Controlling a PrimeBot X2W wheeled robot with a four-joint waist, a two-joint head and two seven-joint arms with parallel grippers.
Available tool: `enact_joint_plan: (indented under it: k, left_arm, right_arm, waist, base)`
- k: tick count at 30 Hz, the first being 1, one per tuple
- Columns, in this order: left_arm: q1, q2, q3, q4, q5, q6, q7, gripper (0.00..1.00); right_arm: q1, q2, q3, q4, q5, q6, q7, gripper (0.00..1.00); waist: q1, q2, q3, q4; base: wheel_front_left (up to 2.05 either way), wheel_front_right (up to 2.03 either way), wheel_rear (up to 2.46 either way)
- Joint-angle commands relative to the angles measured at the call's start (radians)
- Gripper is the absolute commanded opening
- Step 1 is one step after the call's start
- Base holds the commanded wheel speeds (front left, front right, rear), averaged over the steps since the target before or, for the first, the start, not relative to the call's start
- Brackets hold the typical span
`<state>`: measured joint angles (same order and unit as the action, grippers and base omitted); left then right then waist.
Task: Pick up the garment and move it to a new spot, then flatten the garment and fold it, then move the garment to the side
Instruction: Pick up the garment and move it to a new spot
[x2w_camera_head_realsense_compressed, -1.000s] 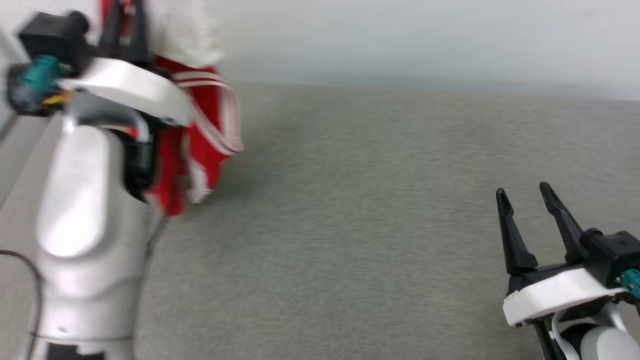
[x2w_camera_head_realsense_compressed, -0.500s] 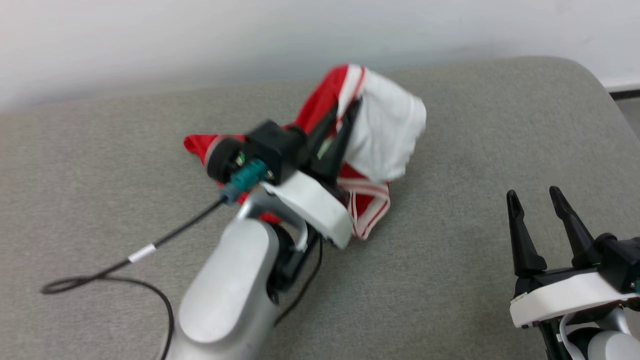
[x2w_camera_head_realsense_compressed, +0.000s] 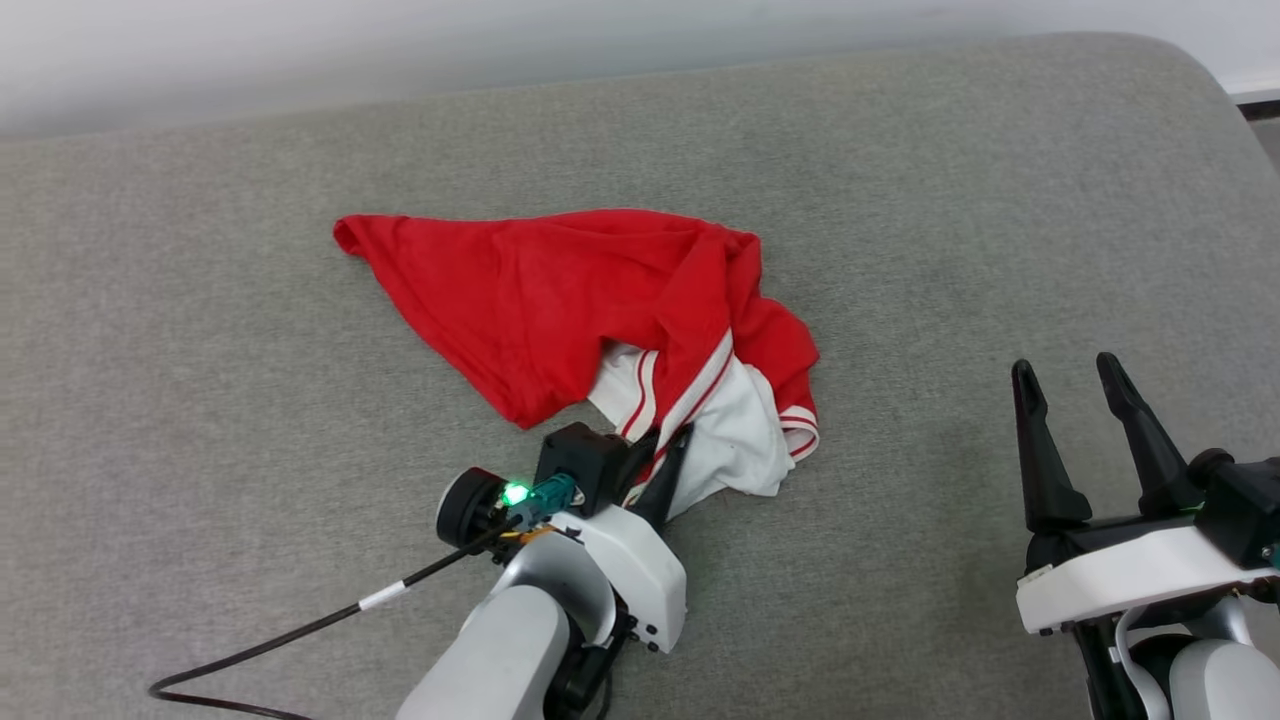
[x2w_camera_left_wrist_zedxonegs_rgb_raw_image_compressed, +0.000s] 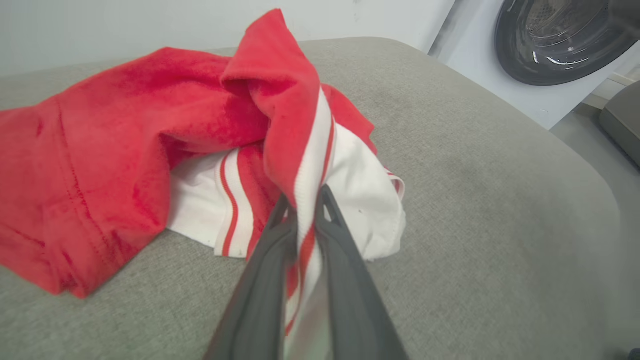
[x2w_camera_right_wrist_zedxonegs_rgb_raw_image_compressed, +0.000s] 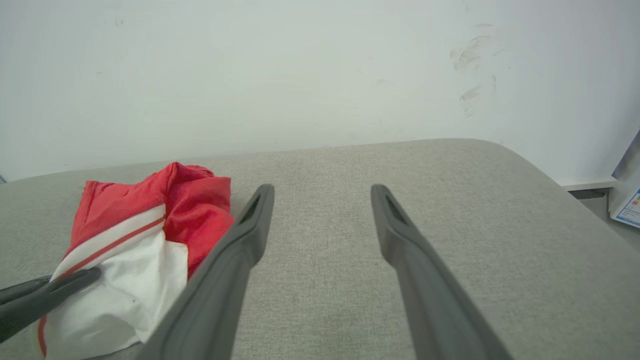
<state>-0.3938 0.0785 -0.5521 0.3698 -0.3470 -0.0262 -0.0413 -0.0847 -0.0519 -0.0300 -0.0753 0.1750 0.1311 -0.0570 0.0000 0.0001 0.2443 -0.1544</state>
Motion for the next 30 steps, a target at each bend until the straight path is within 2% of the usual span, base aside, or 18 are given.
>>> enact_joint_plan:
  k: [1, 8, 15, 22, 30]
  left_arm:
    - [0.004, -0.006, -0.005, -0.001, -0.006, -0.005, -0.011, 1.00]
    - [0.001, -0.017, -0.022, -0.051, -0.018, 0.005, -0.112, 1.00]
    - [0.049, -0.004, 0.036, -0.129, -0.023, 0.072, -0.190, 1.00]
    - [0.139, 0.058, 0.160, -0.179, -0.037, 0.149, -0.218, 1.00]
    - [0.259, 0.145, 0.236, -0.224, -0.059, 0.175, -0.216, 1.00]
  right_arm:
    - [-0.018, 0.002, -0.003, 0.003, -0.007, -0.001, -0.005, 1.00]
    - [0.003, 0.002, -0.011, 0.005, -0.023, -0.001, 0.012, 1.00]
    - [0.040, 0.002, -0.017, -0.006, -0.036, -0.001, 0.038, 1.00]
    - [0.082, 0.002, -0.017, -0.020, -0.042, -0.001, 0.067, 1.00]
    - [0.129, 0.002, -0.012, -0.021, -0.046, -0.001, 0.090, 1.00]
  waist:
    - [0.0000, -0.0001, -0.004, 0.013]
    - [0.0000, -0.0001, -0.064, 0.071]
    - [0.0000, -0.0001, -0.135, 0.122]
    - [0.0000, -0.0001, -0.185, 0.154]
    - [0.0000, -0.0001, -0.237, 0.149]
  base:
    - [0.00, 0.00, 0.00]
    - [0.00, 0.00, 0.00]
    - [0.00, 0.00, 0.00]
    - [0.00, 0.00, 0.00]
    - [0.00, 0.00, 0.00]
